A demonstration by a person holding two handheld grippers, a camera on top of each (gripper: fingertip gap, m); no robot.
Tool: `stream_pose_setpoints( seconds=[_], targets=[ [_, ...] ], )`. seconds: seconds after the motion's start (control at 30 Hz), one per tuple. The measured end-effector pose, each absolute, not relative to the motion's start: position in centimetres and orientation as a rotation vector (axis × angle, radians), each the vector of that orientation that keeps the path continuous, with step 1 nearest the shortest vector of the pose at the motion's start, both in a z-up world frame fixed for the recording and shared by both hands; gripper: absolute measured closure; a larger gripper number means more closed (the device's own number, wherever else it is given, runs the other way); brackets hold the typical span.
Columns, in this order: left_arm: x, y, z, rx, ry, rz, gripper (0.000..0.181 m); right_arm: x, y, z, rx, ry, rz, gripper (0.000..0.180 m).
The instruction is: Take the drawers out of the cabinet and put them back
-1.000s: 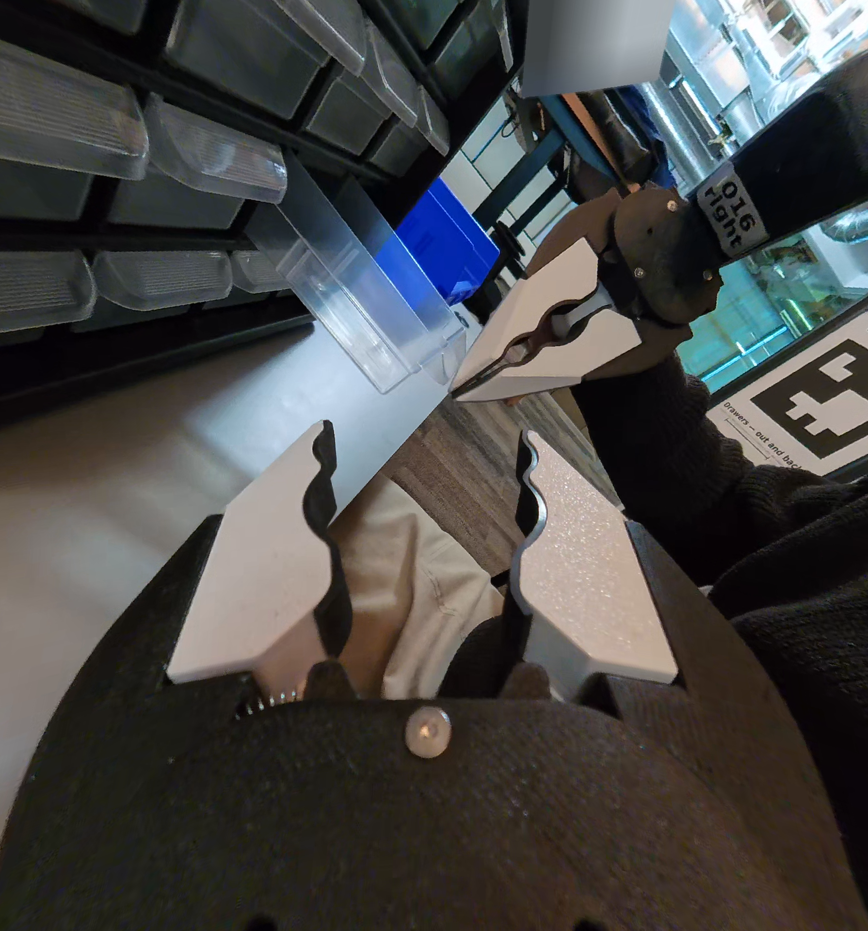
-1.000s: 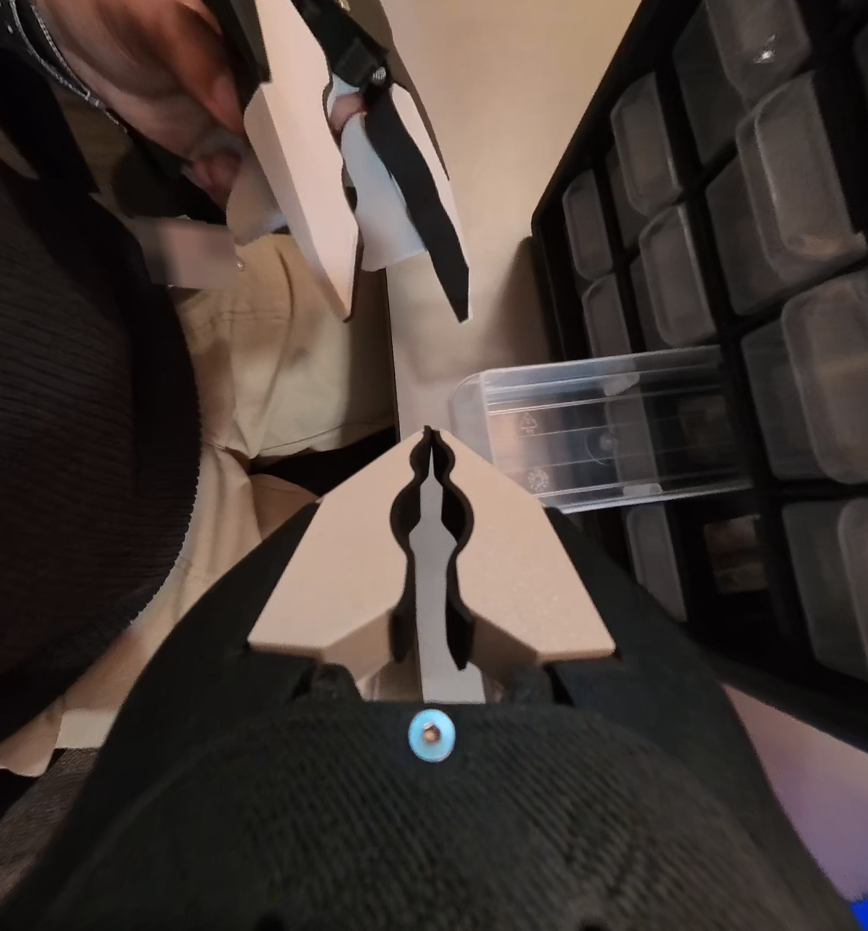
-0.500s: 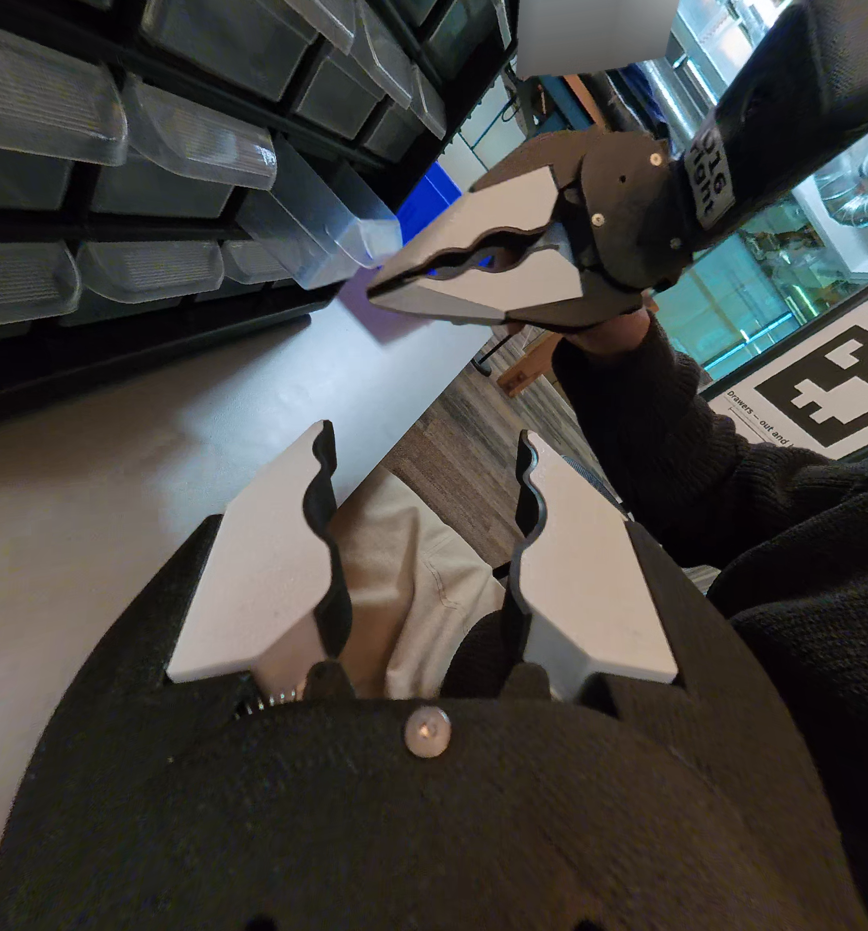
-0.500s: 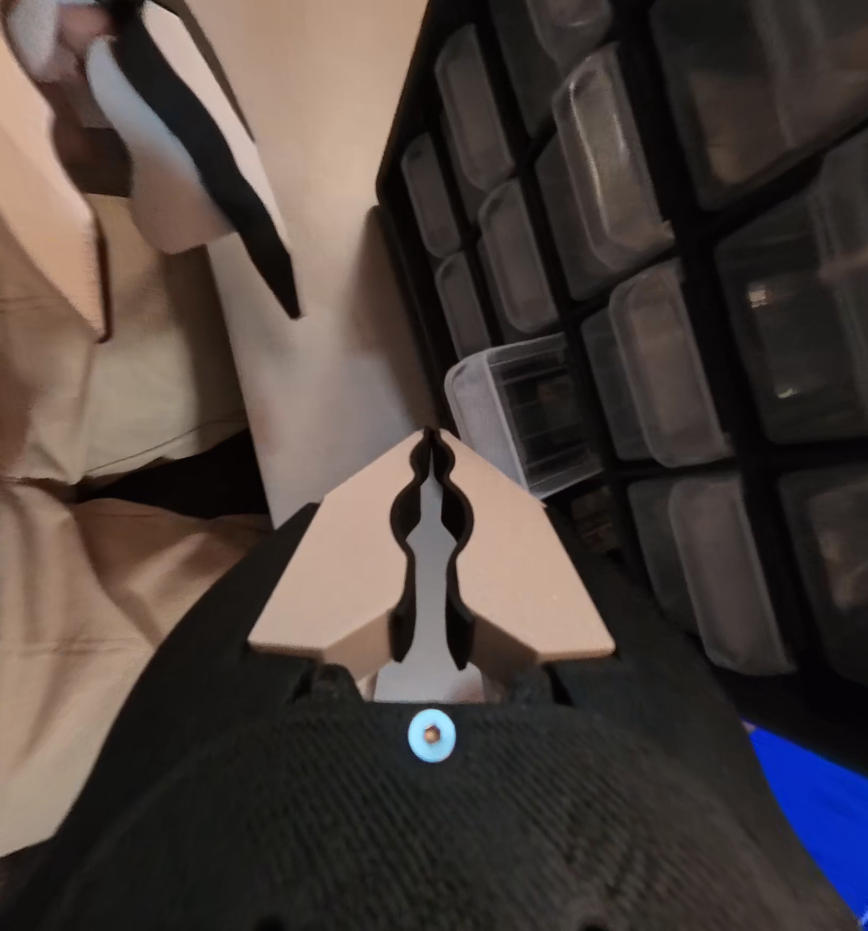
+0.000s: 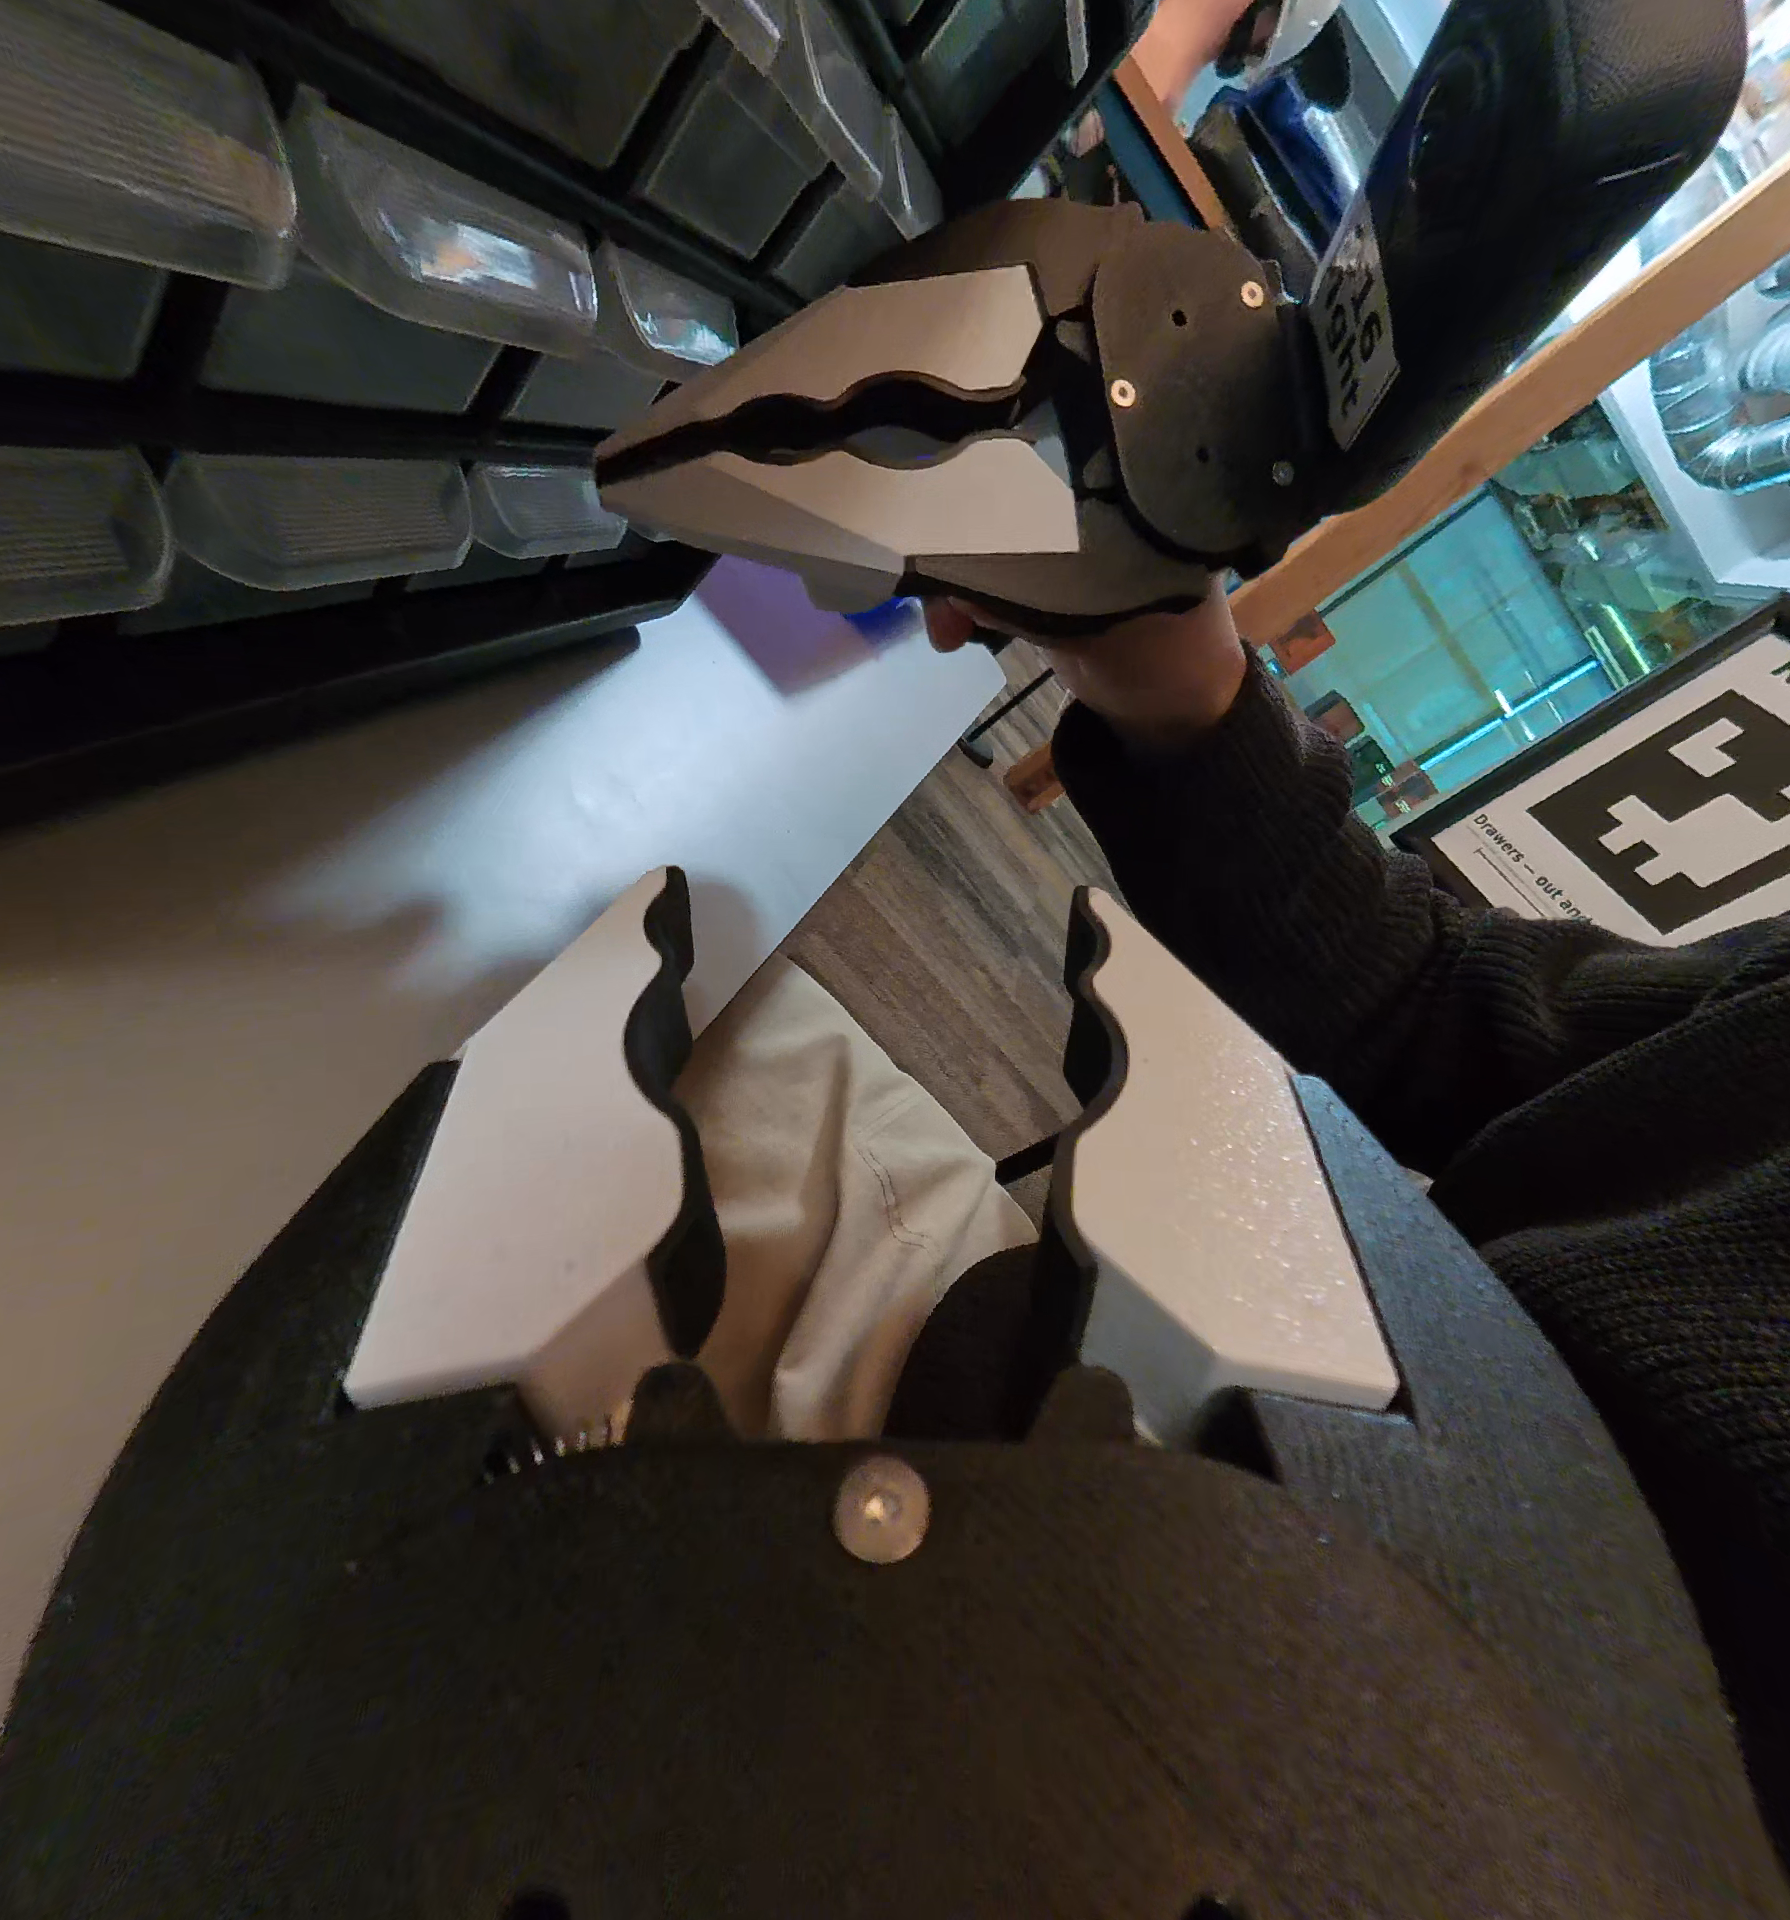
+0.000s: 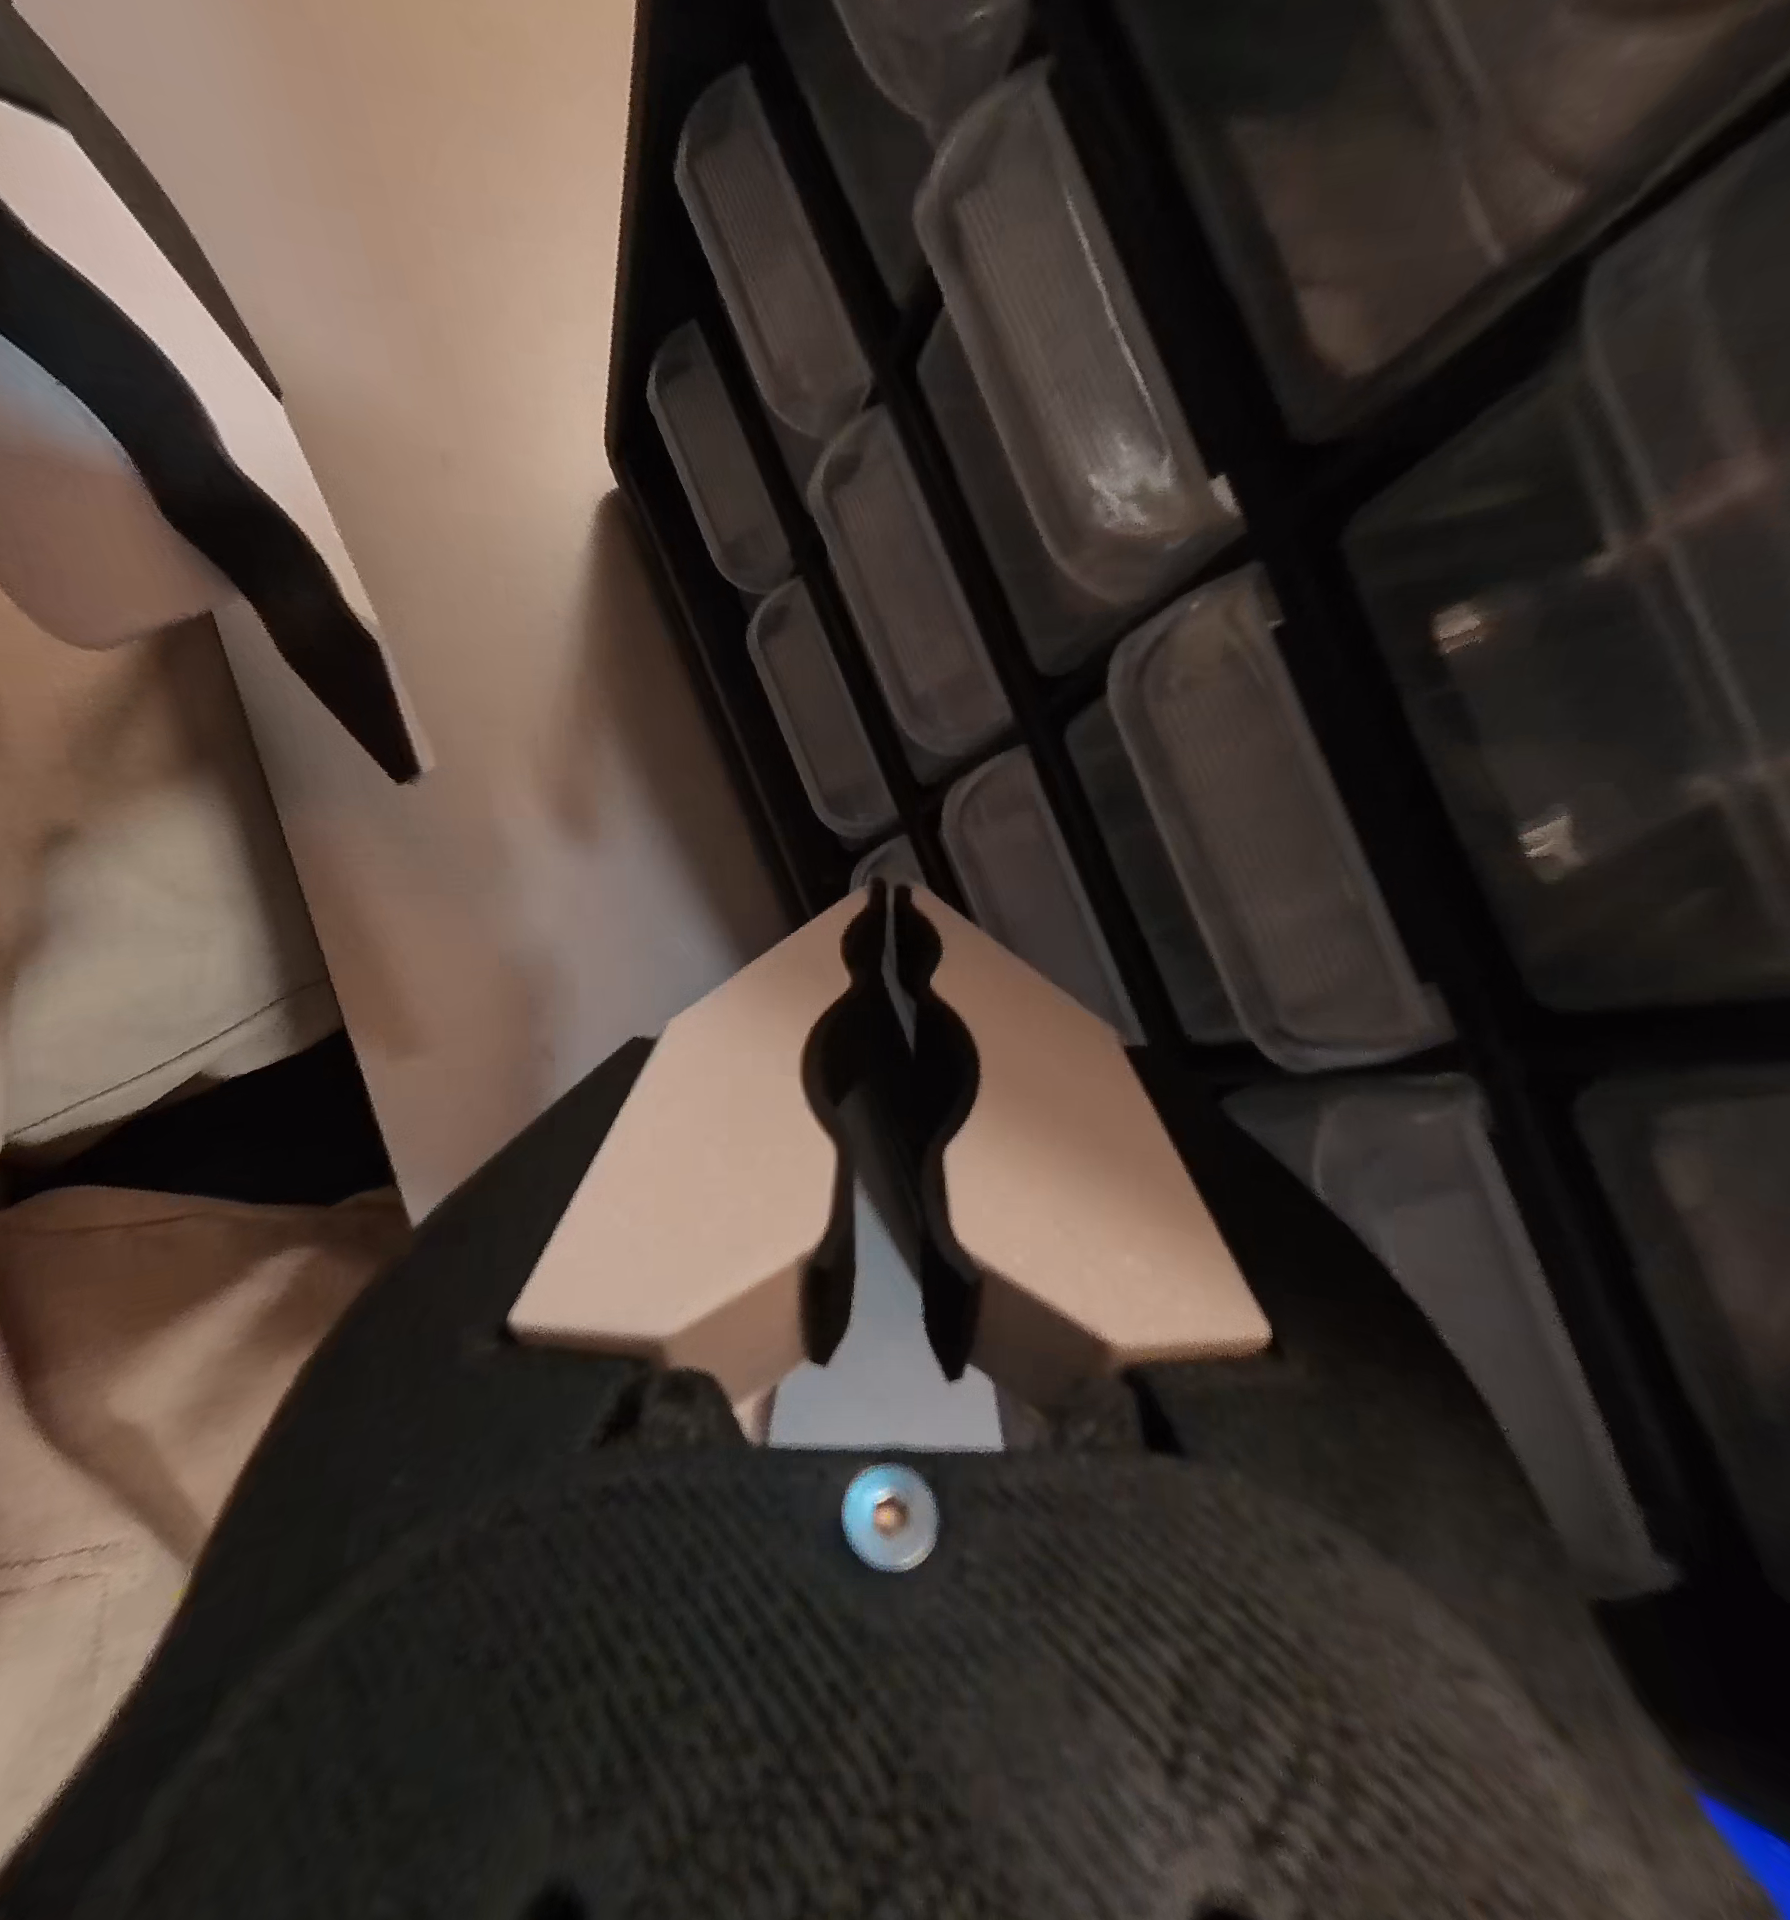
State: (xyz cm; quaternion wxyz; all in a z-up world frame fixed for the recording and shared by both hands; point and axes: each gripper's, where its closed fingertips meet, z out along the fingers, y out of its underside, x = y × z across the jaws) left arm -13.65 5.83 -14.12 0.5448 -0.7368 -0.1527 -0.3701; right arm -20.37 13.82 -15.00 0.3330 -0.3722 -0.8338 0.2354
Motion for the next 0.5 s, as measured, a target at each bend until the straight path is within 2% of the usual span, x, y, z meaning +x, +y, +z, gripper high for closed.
stream_pose_setpoints(
  seconds=[0.33, 0.5],
  targets=[
    [-14.9, 5.8, -14.1, -1.768, -0.321, -0.838, 0.111, -17.8, 11.2, -13.9, -0.997, -2.192, 0.916, 0.170],
    [-18.6, 4.2, -10.9, -1.683, -0.266, -0.727, 0.117, -16.1, 12.0, -14.2, -1.037, -2.179, 0.969, 0.169]
  ],
)
